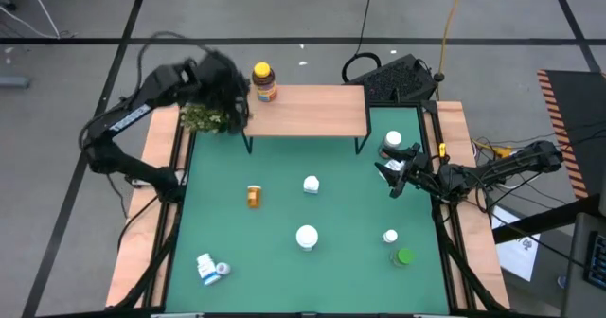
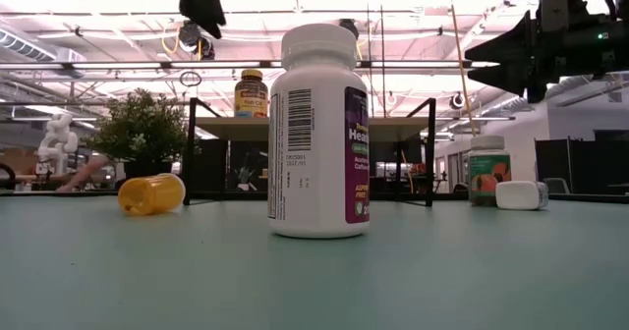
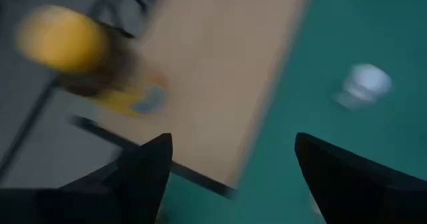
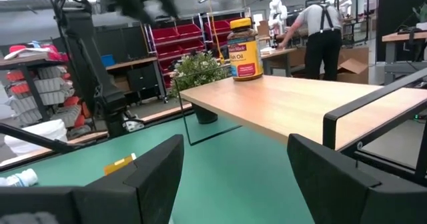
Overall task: Pick and place medicine bottles onto shelf by color
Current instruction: Put the white and purple pill bottle on the shelf
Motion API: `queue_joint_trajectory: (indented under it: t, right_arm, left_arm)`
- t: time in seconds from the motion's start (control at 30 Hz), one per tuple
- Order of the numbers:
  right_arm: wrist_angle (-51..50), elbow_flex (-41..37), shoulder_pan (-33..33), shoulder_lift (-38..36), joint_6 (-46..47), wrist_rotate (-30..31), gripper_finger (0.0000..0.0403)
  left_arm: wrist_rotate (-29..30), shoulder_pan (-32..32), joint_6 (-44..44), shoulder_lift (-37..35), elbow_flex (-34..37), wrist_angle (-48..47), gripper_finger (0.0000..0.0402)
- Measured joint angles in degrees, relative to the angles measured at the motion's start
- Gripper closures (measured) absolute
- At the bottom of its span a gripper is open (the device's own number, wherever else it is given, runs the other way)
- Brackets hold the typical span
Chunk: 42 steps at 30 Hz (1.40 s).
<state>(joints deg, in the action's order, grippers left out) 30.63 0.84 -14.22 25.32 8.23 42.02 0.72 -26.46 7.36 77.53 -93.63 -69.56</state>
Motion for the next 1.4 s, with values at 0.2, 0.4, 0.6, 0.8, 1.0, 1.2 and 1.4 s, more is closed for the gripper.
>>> queue_joint_trajectory:
  t: [0.2, 0.4, 0.6, 0.8, 1.0, 1.2, 1.4]
  right_arm:
    - [-0.96, 0.02, 0.0, 0.07, 0.09, -0.09, 0.014]
    - [-0.48, 0.0, 0.0, 0.41, 0.31, -0.09, 0.014]
    - [1.86, 0.0, 0.0, 0.37, -1.35, -0.09, 0.014]
    - [4.64, 0.0, 0.0, 0.38, -3.93, 0.04, 0.014]
    - [4.68, 0.0, 0.0, 0.43, -3.23, -0.06, 0.014]
    - [0.72, 0.0, 0.0, 0.46, -2.32, -2.04, 0.014]
    - [-4.49, 0.02, -0.05, 0.99, 3.65, -6.25, 0.014]
  left_arm:
    - [8.95, 19.2, -13.77, -6.44, 16.71, 15.91, 0.0096]
    - [9.92, 31.33, -17.84, -7.78, 34.91, 42.91, 0.0094]
    - [4.64, 37.13, -13.04, -2.35, 51.22, 79.45, 0.0094]
    - [3.48, 40.08, -10.92, 1.85, 54.07, 92.22, 0.0094]
    - [3.33, 42.97, -10.63, 8.8, 51.87, 97.71, 0.0094]
    - [7.6, 47.28, -9.54, 16.42, 45.36, 97.53, 0.0094]
    - [22.23, 51.31, -12.39, 20.89, 36.57, 85.64, 0.0094]
